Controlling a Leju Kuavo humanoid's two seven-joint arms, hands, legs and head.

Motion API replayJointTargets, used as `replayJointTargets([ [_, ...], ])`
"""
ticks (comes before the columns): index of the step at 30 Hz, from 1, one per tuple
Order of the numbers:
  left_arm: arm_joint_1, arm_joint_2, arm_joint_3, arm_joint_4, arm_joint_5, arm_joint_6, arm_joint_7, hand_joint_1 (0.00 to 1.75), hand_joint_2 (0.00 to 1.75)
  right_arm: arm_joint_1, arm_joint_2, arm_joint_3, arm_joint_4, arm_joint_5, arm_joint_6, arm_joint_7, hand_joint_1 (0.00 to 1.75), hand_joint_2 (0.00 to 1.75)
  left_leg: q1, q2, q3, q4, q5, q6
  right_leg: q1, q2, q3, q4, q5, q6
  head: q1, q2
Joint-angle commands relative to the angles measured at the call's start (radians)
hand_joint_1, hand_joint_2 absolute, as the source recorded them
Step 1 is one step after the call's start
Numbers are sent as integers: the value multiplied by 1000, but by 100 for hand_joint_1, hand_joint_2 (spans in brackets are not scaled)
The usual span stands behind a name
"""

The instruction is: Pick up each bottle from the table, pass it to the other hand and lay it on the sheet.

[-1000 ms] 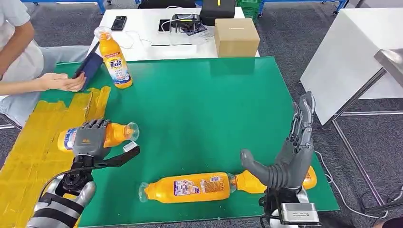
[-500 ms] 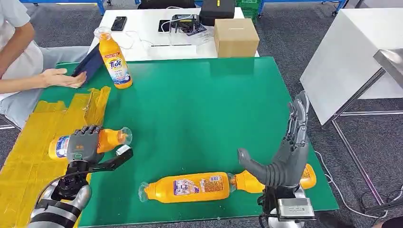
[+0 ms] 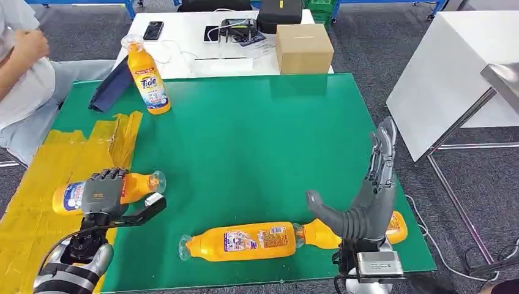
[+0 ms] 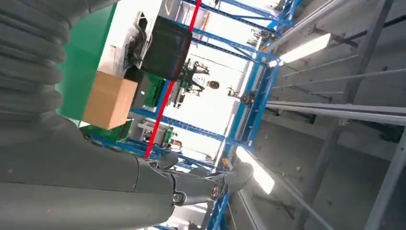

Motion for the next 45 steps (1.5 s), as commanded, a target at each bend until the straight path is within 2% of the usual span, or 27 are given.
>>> replayJointTargets([
  [1,24,50,11,62,-14,-90,-2,175,175,-32,7,-30,56,-3,10,6,0,175,0,3,2,-1,-1,-1,0,3,1,-1,0,-1,0,0],
  [11,10,57,2,137,-22,-152,24,175,175,-52,12,-24,70,1,22,19,0,175,0,3,3,-2,0,-1,0,3,2,-1,0,-1,0,0],
  [12,9,60,-1,146,-21,-159,27,126,175,-56,12,-22,71,3,22,22,0,175,0,3,3,-2,0,-1,0,3,2,-1,0,-1,0,0],
  [13,13,65,-3,153,-9,-183,31,56,175,-56,10,-21,72,6,20,25,0,175,0,3,4,-2,-1,-1,0,3,2,-1,0,-2,0,0],
  [14,22,92,-22,158,26,-230,20,0,175,-61,7,-16,77,6,22,30,0,175,0,3,3,-1,-1,-1,0,3,2,-1,0,-1,0,0],
  [24,1,63,-18,172,92,-172,3,0,175,-54,-2,-13,81,18,21,33,0,175,0,2,8,-2,0,-1,0,2,6,0,0,-2,0,0],
  [28,17,28,30,123,220,-113,-90,0,175,-35,-7,-22,79,17,19,23,0,175,0,1,8,-2,1,-2,0,1,6,0,0,-1,0,0],
  [36,156,-45,185,-147,706,-36,-433,0,175,-43,-32,-24,101,-13,35,0,0,175,0,2,7,-1,0,-1,0,2,6,0,0,-1,0,0],
  [38,167,-71,211,-186,711,28,-461,0,175,-41,-33,-22,102,-14,32,-4,0,175,1,3,6,-1,-1,-1,0,3,5,0,-1,-1,0,0],
  [41,138,-154,287,-195,714,238,-489,0,175,-33,-31,-11,101,-7,22,-3,0,175,1,-1,3,0,0,-2,0,-1,2,0,-1,-2,0,0],
  [45,133,-151,287,-192,715,237,-489,0,175,-32,-28,-7,102,-6,22,-3,0,175,0,0,2,0,0,-2,0,0,1,0,-1,-2,0,0],
])
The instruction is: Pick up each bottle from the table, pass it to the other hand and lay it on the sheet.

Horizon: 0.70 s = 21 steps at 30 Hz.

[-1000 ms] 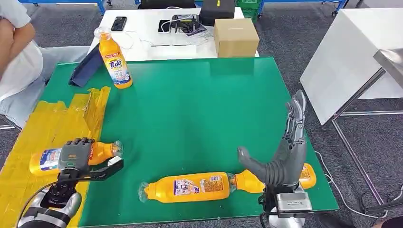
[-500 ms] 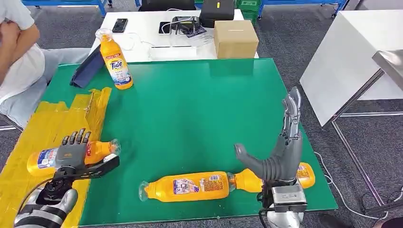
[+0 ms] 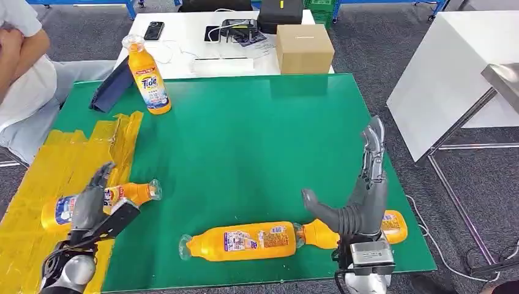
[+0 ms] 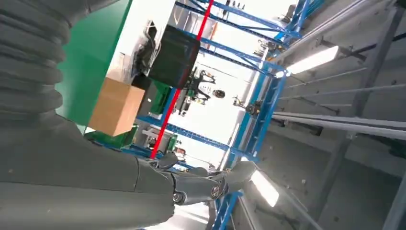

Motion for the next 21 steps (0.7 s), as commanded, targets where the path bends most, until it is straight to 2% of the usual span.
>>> replayJointTargets([
  [1,-10,-114,121,-54,1,88,-12,0,175,-12,-12,0,51,1,-8,-1,0,175,0,0,1,-1,0,0,0,0,1,-1,0,-1,0,0],
  [10,-12,-113,122,-48,1,89,-12,0,175,-13,-13,-1,52,2,-9,-1,0,175,1,0,1,-1,0,0,1,0,1,-1,0,-1,0,0],
  [13,-23,-148,175,-44,-13,259,-48,0,175,-18,-19,10,67,13,-25,4,0,175,1,0,1,-1,0,0,1,0,2,-1,0,-1,0,0],
  [15,-15,-176,216,-78,23,287,-101,0,175,-21,-30,22,82,33,-38,6,0,175,1,1,1,-1,0,0,1,1,2,-1,0,-1,0,0],
  [17,26,-172,196,-128,168,210,-119,0,175,-21,-55,31,110,132,-40,101,0,175,1,1,2,-1,-1,0,1,1,2,-1,0,-1,0,0],
  [19,86,-180,180,-218,447,-70,-148,0,175,-27,-112,43,147,244,28,172,0,175,1,1,2,-1,-1,0,1,1,2,-2,0,-1,0,0],
  [21,127,-201,157,-275,456,-154,-151,0,175,-5,-152,41,160,331,83,204,0,175,1,4,3,-1,-2,0,2,3,3,-3,0,-1,0,0],
])
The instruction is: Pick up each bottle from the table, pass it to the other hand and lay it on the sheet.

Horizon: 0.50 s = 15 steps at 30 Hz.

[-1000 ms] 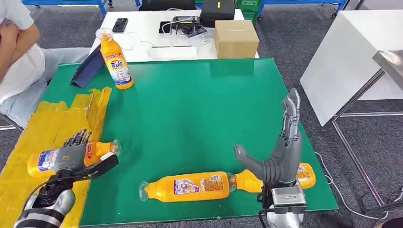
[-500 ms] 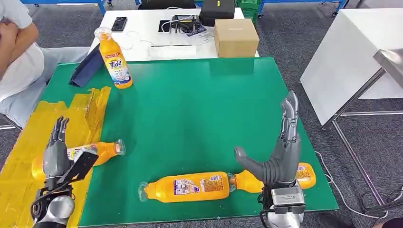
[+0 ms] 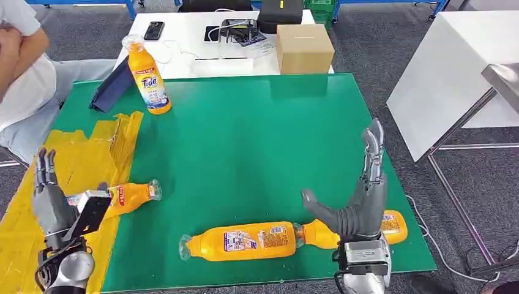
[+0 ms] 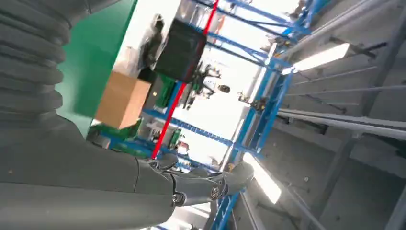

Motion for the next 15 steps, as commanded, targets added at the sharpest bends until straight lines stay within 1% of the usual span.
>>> replayJointTargets([
  [1,132,-86,-13,-210,370,-436,-42,0,175,12,-161,39,136,301,133,168,0,175,1,4,4,-1,-2,0,1,4,4,-3,0,-1,-1,0],
  [3,162,-99,-62,-244,383,-484,-45,0,175,65,-190,29,115,354,139,190,0,175,1,-1,1,0,-1,0,1,-1,2,-3,0,-1,0,0],
  [6,180,-104,-132,-261,377,-518,-48,0,175,127,-231,8,103,415,150,234,0,175,0,-4,1,-1,-1,0,0,-4,2,-3,-1,0,0,0],
  [7,183,-104,-147,-265,376,-520,-49,0,175,145,-240,1,98,417,145,238,0,175,0,-3,1,-1,-1,0,0,-3,1,-2,-1,0,0,0],
  [11,188,-105,-182,-274,388,-526,-52,0,175,215,-263,-22,61,417,115,248,0,175,-1,-5,1,0,-2,1,0,-5,2,-3,-2,-1,0,0],
  [13,187,-104,-200,-275,397,-536,-54,0,175,239,-282,-26,50,464,117,290,0,175,-1,-4,-1,0,-1,0,-1,-4,-1,-2,-1,-1,0,0],
  [14,188,-104,-206,-276,395,-536,-55,0,175,244,-294,-27,53,481,122,310,0,175,0,-4,1,0,-3,0,0,-4,2,-2,-2,-2,0,0],
  [15,188,-104,-210,-275,392,-537,-55,0,175,249,-302,-33,58,493,120,319,0,175,-1,-3,-1,0,-2,0,-1,-3,0,-2,-1,-1,0,0],
])
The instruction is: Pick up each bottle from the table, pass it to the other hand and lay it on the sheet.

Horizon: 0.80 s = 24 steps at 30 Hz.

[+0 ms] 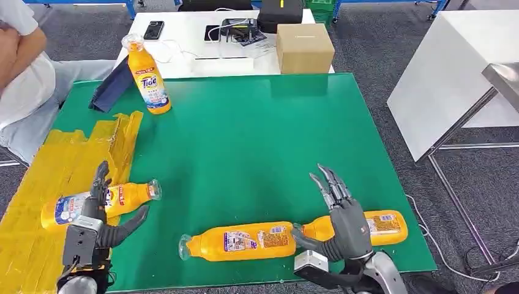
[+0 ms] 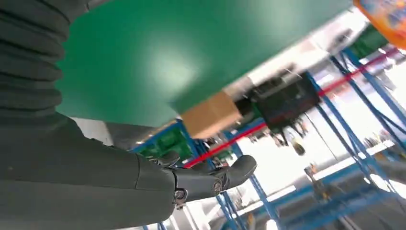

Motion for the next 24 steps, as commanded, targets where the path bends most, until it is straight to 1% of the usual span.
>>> replayJointTargets([
  [1,8,-18,-97,-23,11,-12,-4,0,175,103,-105,-44,4,85,-11,86,0,175,0,-2,1,0,0,0,0,-2,2,-1,-1,-1,0,0],
  [4,11,-19,-100,-28,6,-7,-5,0,175,124,-115,-62,3,110,-23,107,0,175,0,-2,1,0,0,0,0,-2,2,-1,-1,-1,0,0],
  [11,11,-19,-100,-28,6,-7,-5,0,175,124,-115,-62,3,110,-23,107,0,175,0,0,2,-1,-1,0,0,0,2,-1,-1,-1,0,0],
  [12,13,-17,-100,-30,5,-9,-6,0,175,128,-120,-65,2,124,-20,120,0,175,0,0,2,0,-1,-1,0,0,2,-1,-1,-1,0,0],
  [13,13,-18,-101,-31,3,-10,-6,0,175,134,-128,-68,5,142,-18,134,0,175,0,0,1,0,-1,0,0,0,2,-1,-1,-1,0,0],
  [14,9,-18,-105,-31,1,-15,-5,0,175,139,-146,-75,21,227,-32,156,0,175,1,1,4,-1,-2,-1,1,0,5,-1,-2,-3,0,0],
  [15,3,-16,-108,-29,-1,-20,-1,0,175,144,-163,-80,39,243,-14,172,0,175,0,0,2,-1,-1,-1,1,-1,3,-1,-1,-2,0,0],
  [16,-4,-15,-110,-23,-1,-22,5,0,175,151,-182,-91,57,231,-10,172,0,175,1,-1,3,-1,-1,-1,1,-1,4,-1,-1,-2,0,0],
  [17,-13,-13,-110,-14,1,-23,13,0,175,161,-197,-114,89,226,-24,168,0,175,1,-1,1,0,0,0,1,-2,2,-1,0,-1,0,0],
  [20,-24,-10,-109,-1,9,-24,20,0,175,184,-227,-161,139,238,-30,155,0,175,1,-3,4,-1,-1,0,1,-3,6,-3,-1,-2,0,0],
  [24,-38,-2,-115,5,17,-26,20,0,175,192,-256,-176,194,287,-13,129,0,175,0,-2,2,-1,0,0,0,-2,3,-2,0,-1,0,0],
])
